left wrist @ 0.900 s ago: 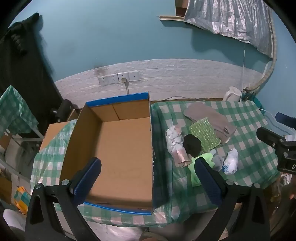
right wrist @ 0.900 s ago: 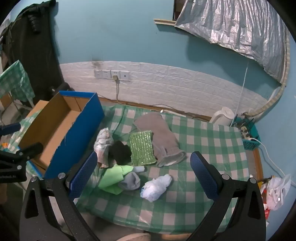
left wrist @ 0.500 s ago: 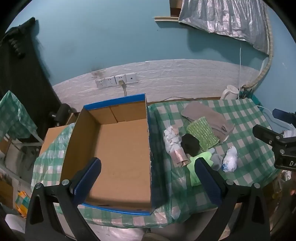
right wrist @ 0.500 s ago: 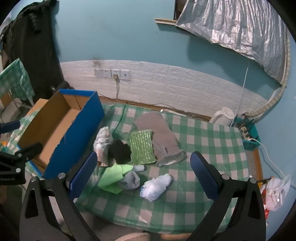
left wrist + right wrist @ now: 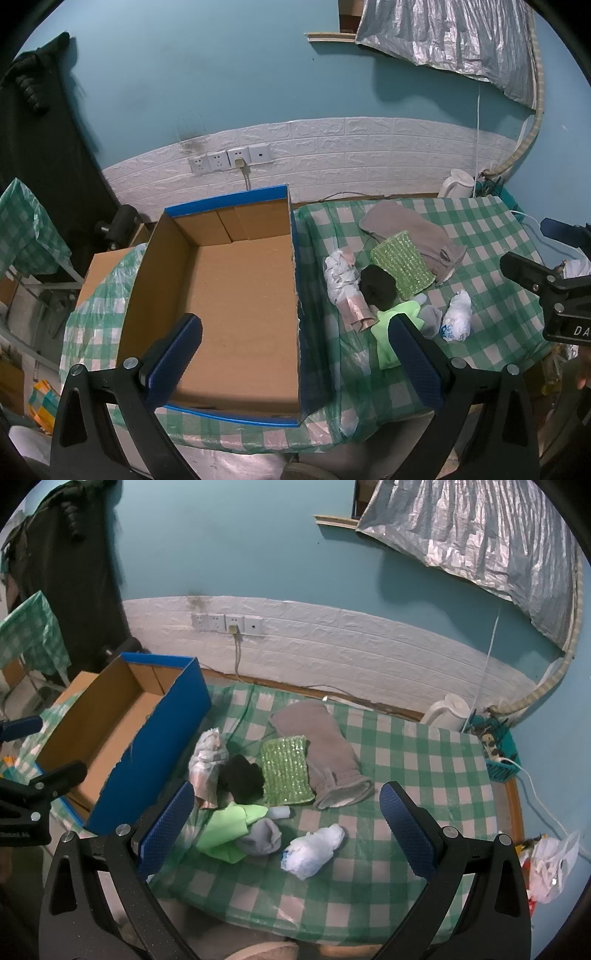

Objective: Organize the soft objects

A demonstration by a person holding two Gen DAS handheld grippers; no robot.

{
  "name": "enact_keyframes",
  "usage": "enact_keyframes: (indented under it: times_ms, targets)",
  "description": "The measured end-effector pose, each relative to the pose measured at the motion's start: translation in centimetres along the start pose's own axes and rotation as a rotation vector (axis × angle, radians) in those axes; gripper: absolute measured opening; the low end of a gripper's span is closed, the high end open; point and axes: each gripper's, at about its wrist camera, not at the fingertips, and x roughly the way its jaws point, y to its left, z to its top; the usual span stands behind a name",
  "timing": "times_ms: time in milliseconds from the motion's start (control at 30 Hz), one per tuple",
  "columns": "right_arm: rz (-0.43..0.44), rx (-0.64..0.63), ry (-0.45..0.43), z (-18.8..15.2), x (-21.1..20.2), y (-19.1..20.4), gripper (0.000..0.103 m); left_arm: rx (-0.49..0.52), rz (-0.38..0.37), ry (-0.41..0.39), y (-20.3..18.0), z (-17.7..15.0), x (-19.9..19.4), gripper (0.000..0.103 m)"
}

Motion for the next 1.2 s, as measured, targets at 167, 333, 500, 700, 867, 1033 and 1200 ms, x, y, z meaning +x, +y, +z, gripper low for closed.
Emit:
enact_keyframes:
  times_ms: [167, 333, 500, 700, 867, 1033, 1200]
  targets:
    - [-0.001, 0.002, 0.0, 0.08, -0.05, 0.03, 0.101, 0.001, 0.002, 0.0, -0.04, -0.07, -0.06, 0.102]
    - [0.001, 0.004, 0.005, -0.1, 0.09, -0.02, 0.101, 0.001, 0.001, 0.0, -0.05, -0.15, -0.08, 0.102]
    - [0.0, 0.003, 0.006, -0.12, 0.08, -0.05, 0.101, 0.002, 0.0, 0.0, -0.05, -0.1, -0.04, 0.102]
    - [-0.001, 0.003, 0.007, -0.07, 0.05, -0.07, 0.101, 0.001, 0.001, 0.0, -0.15, -0.14, -0.08, 0.102]
    - [-0.002, 0.001, 0.007, -0.05, 0.05, -0.03, 0.101, 0.005, 0.001, -0.003, -0.13, -0.14, -0.07, 0.102]
    - [-0.001, 0.001, 0.009, -0.1, 0.09, -0.09, 0.101, 0.008, 0.006, -0.004, -0.18, -0.06, -0.02, 0.102]
    - [-0.002, 0.001, 0.008, -0.08, 0.1, -0.1, 0.101, 0.011, 0.004, -0.004, -0.33, -0.1, -0.02, 0.102]
